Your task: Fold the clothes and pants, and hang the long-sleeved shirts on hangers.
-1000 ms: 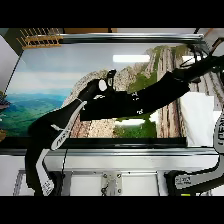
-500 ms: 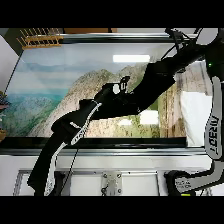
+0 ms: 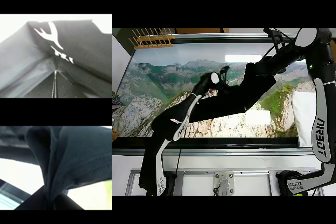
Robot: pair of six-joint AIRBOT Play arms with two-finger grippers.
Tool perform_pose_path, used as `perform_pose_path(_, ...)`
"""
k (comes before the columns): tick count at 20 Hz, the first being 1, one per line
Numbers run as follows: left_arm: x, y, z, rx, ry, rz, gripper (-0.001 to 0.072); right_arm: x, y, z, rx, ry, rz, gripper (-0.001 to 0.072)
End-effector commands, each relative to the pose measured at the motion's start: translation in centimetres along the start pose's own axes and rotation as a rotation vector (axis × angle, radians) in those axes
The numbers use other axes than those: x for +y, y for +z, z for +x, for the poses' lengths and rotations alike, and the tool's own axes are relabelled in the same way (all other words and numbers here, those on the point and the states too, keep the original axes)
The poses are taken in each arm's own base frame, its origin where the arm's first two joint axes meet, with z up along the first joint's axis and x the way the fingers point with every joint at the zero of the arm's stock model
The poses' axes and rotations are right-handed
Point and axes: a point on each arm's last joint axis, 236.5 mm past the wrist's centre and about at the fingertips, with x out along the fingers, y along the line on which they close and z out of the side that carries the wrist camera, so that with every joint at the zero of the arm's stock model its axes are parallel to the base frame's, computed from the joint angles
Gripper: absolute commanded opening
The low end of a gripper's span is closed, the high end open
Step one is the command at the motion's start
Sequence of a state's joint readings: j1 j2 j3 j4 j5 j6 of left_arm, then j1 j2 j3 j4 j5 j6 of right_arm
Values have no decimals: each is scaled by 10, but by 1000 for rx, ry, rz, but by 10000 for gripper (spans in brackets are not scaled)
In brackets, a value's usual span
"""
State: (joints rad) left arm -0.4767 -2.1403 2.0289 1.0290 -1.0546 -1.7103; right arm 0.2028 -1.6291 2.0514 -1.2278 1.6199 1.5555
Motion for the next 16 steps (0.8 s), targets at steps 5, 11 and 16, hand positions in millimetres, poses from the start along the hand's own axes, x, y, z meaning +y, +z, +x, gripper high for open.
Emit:
perform_pose_path(5, 59, 51, -134, -110, 31, -13, 4, 64, 13, 47, -16, 81, -60, 15)
perform_pose_path(11, 110, 76, -236, -248, 72, -98, 4, 155, 7, 127, 17, 261, -113, 15)
perform_pose_path(16, 137, 83, -301, -349, 103, -143, 4, 228, -1, 217, -36, 335, -146, 180)
